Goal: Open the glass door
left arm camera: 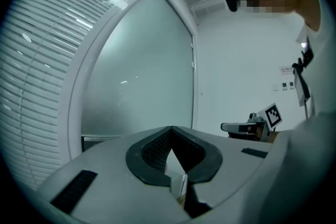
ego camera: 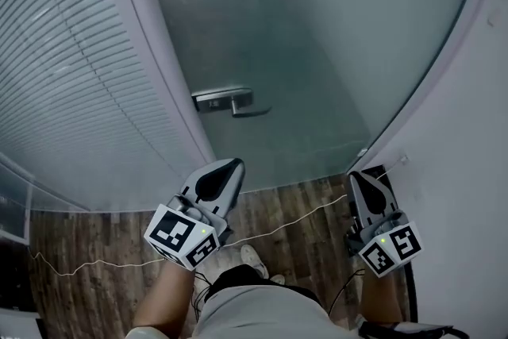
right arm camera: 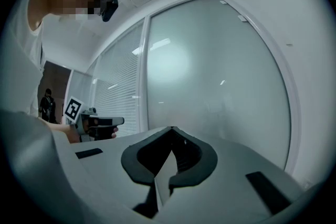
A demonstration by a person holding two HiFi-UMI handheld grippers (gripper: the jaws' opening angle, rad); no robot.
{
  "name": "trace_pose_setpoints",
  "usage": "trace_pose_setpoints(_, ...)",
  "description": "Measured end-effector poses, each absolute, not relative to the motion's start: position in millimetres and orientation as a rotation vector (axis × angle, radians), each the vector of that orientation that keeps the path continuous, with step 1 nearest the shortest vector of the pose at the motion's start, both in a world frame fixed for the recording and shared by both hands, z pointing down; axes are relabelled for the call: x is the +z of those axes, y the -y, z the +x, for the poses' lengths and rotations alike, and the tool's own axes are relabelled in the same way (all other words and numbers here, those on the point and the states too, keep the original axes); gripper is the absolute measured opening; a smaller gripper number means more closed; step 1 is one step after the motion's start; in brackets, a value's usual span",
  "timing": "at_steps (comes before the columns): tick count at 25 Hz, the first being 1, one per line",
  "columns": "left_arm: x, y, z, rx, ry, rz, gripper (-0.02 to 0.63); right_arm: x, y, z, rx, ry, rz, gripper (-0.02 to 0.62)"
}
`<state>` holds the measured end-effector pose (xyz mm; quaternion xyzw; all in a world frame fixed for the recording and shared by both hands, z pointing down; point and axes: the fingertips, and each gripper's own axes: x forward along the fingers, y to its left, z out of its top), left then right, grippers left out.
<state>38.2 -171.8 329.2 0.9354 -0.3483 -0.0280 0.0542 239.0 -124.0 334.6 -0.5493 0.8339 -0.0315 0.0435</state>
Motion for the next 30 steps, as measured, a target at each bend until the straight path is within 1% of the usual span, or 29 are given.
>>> trace_pose_setpoints(7,336.6,218.2,25.8,-0.123,1.102,2.816,0.001,348.3,188.8,211.6,-0.095,-2.657,-1.624,0.002)
trace_pose_setpoints(14,343.6,256.8,2.7,-0.118,1.119,2.771,0.000,349.7,239.4,171.2,-0.149,-2.732,-1.437,0.006)
trace_pose_setpoints(15,346.7,261.6,0.2,-0.116,1.126,2.764,0.000,354.0,247.1,167.9,-0.179,-2.733,-1.410,0.015)
trace_pose_setpoints(18,352.1,267.8,-4.3,-0.114,1.143,2.738,0.000,366.1,266.2,157.3,-0.246,-2.780,-1.333,0.097)
trace_pose_setpoints(21,355.1,272.2,-6.9,-0.106,1.180,2.714,0.000,376.0,284.7,147.0,-0.241,-2.876,-1.267,0.181)
trace_pose_setpoints(27,361.2,280.0,-9.8,-0.120,1.285,2.645,0.000,404.2,324.2,134.4,-0.189,-3.131,-1.146,0.259)
trace_pose_setpoints(30,364.8,282.1,-8.0,-0.110,1.329,2.620,0.000,420.6,340.0,131.4,-0.127,-3.256,-1.111,0.265)
